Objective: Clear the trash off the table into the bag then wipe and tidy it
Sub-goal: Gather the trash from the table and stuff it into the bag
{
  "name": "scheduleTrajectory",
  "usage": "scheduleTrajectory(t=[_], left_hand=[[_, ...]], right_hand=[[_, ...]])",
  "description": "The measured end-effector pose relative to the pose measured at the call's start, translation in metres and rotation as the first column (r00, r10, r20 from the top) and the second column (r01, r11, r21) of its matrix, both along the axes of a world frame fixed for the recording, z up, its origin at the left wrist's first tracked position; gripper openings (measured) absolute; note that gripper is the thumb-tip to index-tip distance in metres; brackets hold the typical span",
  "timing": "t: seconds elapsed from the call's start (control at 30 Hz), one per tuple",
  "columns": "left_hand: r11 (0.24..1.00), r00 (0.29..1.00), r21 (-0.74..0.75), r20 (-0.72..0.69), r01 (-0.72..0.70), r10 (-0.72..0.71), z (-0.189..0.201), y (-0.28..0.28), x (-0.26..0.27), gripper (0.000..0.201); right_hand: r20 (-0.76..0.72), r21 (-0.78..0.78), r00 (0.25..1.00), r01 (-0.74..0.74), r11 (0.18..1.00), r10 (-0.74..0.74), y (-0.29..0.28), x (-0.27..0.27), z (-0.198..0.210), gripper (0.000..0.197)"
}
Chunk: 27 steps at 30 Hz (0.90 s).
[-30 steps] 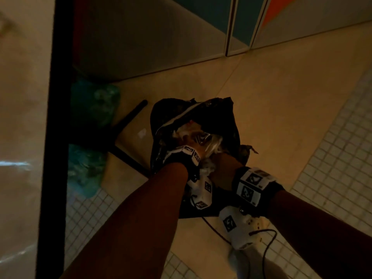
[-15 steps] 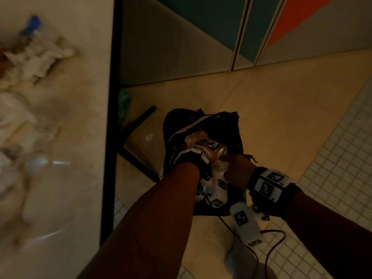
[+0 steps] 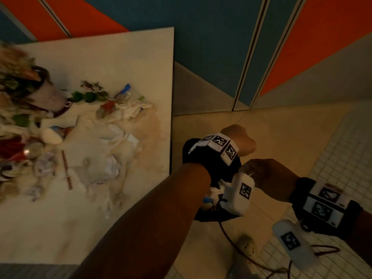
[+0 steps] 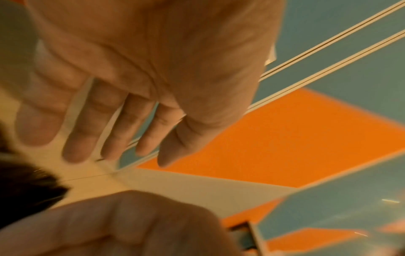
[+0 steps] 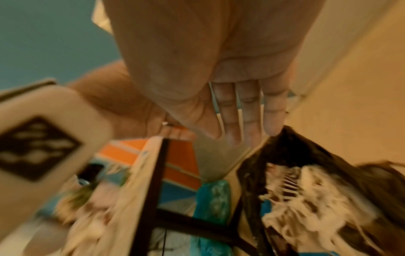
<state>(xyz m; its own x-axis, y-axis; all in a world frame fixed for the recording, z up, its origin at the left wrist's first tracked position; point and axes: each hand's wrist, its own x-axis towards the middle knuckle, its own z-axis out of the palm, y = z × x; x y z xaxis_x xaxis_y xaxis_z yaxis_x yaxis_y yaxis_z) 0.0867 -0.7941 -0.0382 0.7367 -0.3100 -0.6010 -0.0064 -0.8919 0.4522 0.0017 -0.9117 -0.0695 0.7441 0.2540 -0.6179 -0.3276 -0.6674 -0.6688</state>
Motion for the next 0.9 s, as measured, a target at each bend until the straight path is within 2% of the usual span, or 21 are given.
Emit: scheduleTrajectory(t=[0.1, 0.17, 0.2, 0.3, 0.4, 0.47, 0.6, 0.67, 0.77, 0.9], left_hand=[[0.989, 0.993, -0.102, 0.068, 0.103, -0.097, 0.047, 0.042, -0.02, 0.029], [0.981, 0.979, -0.11, 0.143, 0.162, -0.145, 0.068, 0.083, -0.032, 0.03], [0.978, 0.979, -0.121, 0.13, 0.171, -0.155, 0.072, 0.106, -0.036, 0.03], [0.977, 0.97, -0.039, 0.133, 0.21, -0.203, 0.086, 0.182, -0.042, 0.03], [0.98, 0.969, 0.085, 0.155, 0.181, -0.192, 0.091, 0.259, -0.037, 0.029], [0.977, 0.967, 0.181, 0.202, 0.117, -0.153, 0.09, 0.302, -0.029, 0.027], [0.958, 0.959, 0.285, 0.279, -0.039, -0.044, 0.077, 0.367, -0.014, 0.021], [0.956, 0.958, 0.275, 0.286, -0.098, 0.016, 0.064, 0.388, -0.005, 0.023], [0.96, 0.939, 0.228, 0.334, -0.165, 0.082, 0.045, 0.4, 0.008, 0.039], [0.979, 0.918, 0.157, 0.392, -0.129, 0.058, 0.03, 0.39, 0.029, 0.066]], right_hand=[[0.044, -0.053, 0.991, -0.122, 0.991, 0.124, 0.024, -0.01, 0.035, 0.021], [0.072, -0.047, 0.988, -0.136, 0.99, 0.139, 0.05, -0.017, 0.049, 0.017], [0.096, -0.038, 0.985, -0.143, 0.989, 0.146, 0.063, -0.019, 0.054, 0.014], [0.191, -0.025, 0.973, -0.13, 0.991, 0.132, 0.111, -0.02, 0.067, 0.01], [0.242, -0.012, 0.963, -0.121, 0.993, 0.12, 0.163, -0.017, 0.074, 0.019], [0.259, -0.053, 0.959, -0.106, 0.993, 0.116, 0.195, -0.013, 0.077, 0.009], [0.278, -0.113, 0.955, -0.076, 0.991, 0.105, 0.244, 0.008, 0.087, 0.016], [0.311, -0.141, 0.945, -0.061, 0.988, 0.103, 0.261, 0.026, 0.089, 0.016], [0.348, -0.177, 0.936, 0.021, 0.984, 0.043, 0.274, 0.056, 0.085, 0.019], [0.332, -0.206, 0.943, 0.095, 0.974, -0.022, 0.28, 0.087, 0.072, 0.031]])
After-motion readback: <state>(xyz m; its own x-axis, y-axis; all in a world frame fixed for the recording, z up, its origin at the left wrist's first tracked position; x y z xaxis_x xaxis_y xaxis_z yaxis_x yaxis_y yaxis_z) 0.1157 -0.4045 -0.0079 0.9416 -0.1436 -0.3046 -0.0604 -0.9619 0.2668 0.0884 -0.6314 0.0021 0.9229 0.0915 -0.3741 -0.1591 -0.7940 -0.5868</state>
